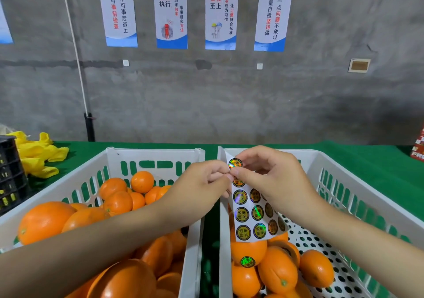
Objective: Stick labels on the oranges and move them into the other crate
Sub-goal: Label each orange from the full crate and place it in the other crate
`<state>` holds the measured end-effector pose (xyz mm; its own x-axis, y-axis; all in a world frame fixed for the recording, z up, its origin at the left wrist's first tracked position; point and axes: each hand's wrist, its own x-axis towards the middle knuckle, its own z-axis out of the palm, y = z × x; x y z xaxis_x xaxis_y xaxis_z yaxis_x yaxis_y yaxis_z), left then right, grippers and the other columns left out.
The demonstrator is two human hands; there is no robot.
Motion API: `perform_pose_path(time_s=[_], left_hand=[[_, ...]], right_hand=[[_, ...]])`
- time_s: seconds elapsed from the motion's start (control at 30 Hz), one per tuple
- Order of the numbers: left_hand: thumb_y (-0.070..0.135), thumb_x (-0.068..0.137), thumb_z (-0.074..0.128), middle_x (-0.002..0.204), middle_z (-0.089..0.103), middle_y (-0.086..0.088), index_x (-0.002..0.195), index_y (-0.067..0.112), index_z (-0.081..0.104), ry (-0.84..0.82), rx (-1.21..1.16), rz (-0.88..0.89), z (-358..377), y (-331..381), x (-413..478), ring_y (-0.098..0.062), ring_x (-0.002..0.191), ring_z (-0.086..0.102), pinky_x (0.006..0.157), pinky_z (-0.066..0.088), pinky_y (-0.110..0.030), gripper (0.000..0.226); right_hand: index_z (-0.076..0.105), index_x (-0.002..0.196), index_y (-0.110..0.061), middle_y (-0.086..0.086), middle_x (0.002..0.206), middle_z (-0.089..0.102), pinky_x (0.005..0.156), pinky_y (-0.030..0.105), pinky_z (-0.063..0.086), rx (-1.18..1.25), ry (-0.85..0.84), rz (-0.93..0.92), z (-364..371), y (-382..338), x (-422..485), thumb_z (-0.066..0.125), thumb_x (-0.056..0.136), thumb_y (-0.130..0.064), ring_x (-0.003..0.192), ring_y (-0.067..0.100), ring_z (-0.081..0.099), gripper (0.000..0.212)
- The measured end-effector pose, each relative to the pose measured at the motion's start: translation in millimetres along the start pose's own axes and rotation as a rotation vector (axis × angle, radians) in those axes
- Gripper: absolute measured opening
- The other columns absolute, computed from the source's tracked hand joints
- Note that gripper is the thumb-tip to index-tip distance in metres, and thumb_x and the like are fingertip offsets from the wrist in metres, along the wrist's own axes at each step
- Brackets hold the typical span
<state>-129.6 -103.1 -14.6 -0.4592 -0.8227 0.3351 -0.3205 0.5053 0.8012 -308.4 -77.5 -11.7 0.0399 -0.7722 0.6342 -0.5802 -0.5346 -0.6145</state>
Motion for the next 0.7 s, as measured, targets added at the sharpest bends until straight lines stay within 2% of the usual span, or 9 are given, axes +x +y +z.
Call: perform_pose_path(time_s=[0.1,0.17,0.23,0.3,0.37,0.5,0.6,0.7], left_hand=[[0.016,0.102,0.051,0.075,0.075,0.002,0.094,0.020,0.071,0.000,-0.078,-0.043,0.7,2.4,0.7,-0.011,0.078,0.071,0.086,0.056,-0.034,0.022],[0.015,0.101,0.052,0.073,0.073,0.002,0.089,0.020,0.071,0.006,-0.116,-0.069,1.3,3.5,0.7,-0.016,0.076,0.071,0.091,0.057,-0.039,0.023],[0.014,0.100,0.053,0.070,0.071,0.003,0.089,0.019,0.072,0.004,-0.140,-0.100,1.3,4.7,1.1,-0.009,0.069,0.067,0.087,0.057,-0.036,0.022],[0.013,0.099,0.053,0.068,0.070,0.005,0.086,0.019,0.071,-0.008,-0.161,-0.140,0.5,7.7,1.8,-0.005,0.064,0.064,0.076,0.055,-0.028,0.023],[0.013,0.098,0.052,0.071,0.071,0.001,0.086,0.017,0.071,-0.034,-0.229,-0.202,-0.2,10.9,2.9,-0.008,0.063,0.064,0.069,0.053,-0.024,0.023],[0.018,0.099,0.055,0.078,0.075,-0.007,0.084,0.017,0.072,-0.087,-0.336,-0.268,-1.3,13.0,1.8,-0.015,0.068,0.067,0.068,0.056,-0.027,0.022],[0.019,0.099,0.055,0.075,0.074,-0.004,0.078,0.024,0.073,-0.130,-0.274,-0.221,-1.5,10.5,-0.3,-0.014,0.067,0.066,0.066,0.056,-0.026,0.028],[0.028,0.092,0.060,0.071,0.070,0.004,0.071,0.033,0.072,-0.238,-0.197,-0.121,0.6,11.8,-5.4,-0.008,0.065,0.062,0.066,0.052,-0.025,0.024]], right_hand=[[0.072,0.092,-0.029,-0.019,0.086,0.071,0.076,0.028,0.056,-0.028,0.033,-0.029,0.7,-3.3,-1.1,0.075,0.084,-0.023,0.086,0.001,0.067,0.010],[0.072,0.086,-0.030,-0.022,0.094,0.068,0.077,0.025,0.053,-0.052,0.051,-0.075,-0.2,-5.1,-0.4,0.074,0.085,-0.020,0.094,0.000,0.063,0.010],[0.072,0.085,-0.030,-0.024,0.106,0.063,0.084,0.019,0.048,-0.070,0.051,-0.111,-1.5,-6.3,0.2,0.071,0.087,-0.023,0.105,-0.001,0.058,0.007],[0.071,0.086,-0.031,-0.026,0.115,0.058,0.091,0.012,0.040,-0.080,0.052,-0.119,-2.4,-7.3,-0.7,0.066,0.088,-0.030,0.114,-0.004,0.052,0.005],[0.069,0.088,-0.031,-0.027,0.122,0.054,0.097,0.009,0.034,-0.097,0.079,-0.141,-2.5,-8.2,-2.6,0.064,0.090,-0.033,0.122,-0.003,0.047,0.006],[0.066,0.092,-0.030,-0.018,0.125,0.055,0.101,0.010,0.029,-0.136,0.130,-0.247,-2.8,-13.6,-3.7,0.064,0.093,-0.027,0.125,0.001,0.044,0.005],[0.066,0.096,-0.032,-0.019,0.124,0.057,0.101,0.013,0.033,-0.041,0.110,-0.227,-5.0,-15.2,-1.5,0.058,0.097,-0.028,0.125,0.004,0.048,0.009],[0.063,0.115,-0.031,-0.021,0.112,0.065,0.092,0.011,0.041,0.138,0.007,-0.138,-5.0,-14.8,-0.7,0.044,0.102,-0.034,0.114,-0.002,0.057,0.023]])
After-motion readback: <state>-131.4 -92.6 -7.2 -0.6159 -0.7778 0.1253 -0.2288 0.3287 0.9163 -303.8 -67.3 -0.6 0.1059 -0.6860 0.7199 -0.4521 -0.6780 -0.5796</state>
